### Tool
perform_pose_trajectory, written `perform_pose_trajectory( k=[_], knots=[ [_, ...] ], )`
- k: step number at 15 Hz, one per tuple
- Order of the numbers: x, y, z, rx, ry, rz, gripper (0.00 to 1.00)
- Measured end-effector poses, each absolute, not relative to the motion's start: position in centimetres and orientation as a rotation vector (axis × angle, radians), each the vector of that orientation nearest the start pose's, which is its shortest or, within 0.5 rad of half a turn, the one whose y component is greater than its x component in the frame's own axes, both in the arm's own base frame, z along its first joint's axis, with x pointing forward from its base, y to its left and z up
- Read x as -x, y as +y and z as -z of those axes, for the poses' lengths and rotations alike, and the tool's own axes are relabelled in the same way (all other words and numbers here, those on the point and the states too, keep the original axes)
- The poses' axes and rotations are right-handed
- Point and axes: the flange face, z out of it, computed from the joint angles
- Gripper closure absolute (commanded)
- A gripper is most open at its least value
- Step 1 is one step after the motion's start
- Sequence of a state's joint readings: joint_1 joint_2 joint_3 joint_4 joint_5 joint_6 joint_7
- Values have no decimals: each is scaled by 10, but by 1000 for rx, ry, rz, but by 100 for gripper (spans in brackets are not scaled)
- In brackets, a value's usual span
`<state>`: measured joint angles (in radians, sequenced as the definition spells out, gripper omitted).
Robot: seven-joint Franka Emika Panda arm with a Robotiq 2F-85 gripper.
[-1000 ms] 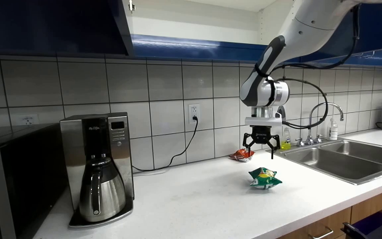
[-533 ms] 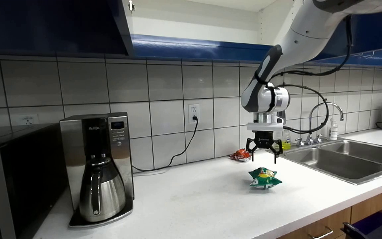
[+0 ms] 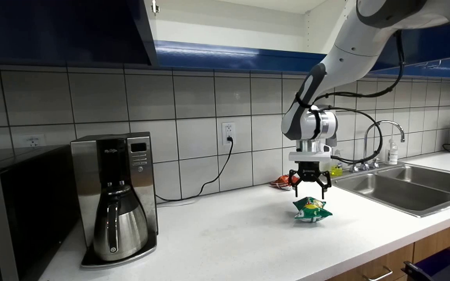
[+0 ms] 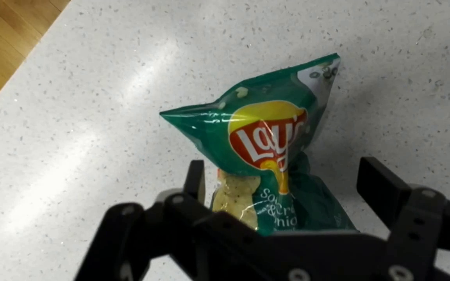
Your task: Pick up the bag of lays and place it on the bottom shelf
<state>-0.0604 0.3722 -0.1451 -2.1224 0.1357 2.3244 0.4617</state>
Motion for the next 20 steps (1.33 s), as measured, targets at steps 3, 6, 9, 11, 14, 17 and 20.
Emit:
perform_pose_trajectory(
  k=[3,6,9,11,14,17,20],
  knots=[
    [-549,-109,-214,2896,1158,-270,0],
    [-552,-108,-207,2899,1164,-269,0],
    [-556,-109,-200,2902,1170,-259,0],
    [-558,-110,-197,2904,1174,-252,0],
    [-560,-110,-193,2905,1179,-247,0],
    [-563,-108,-191,2909,1180,-246,34],
    [-565,-105,-189,2914,1177,-246,58]
  ],
)
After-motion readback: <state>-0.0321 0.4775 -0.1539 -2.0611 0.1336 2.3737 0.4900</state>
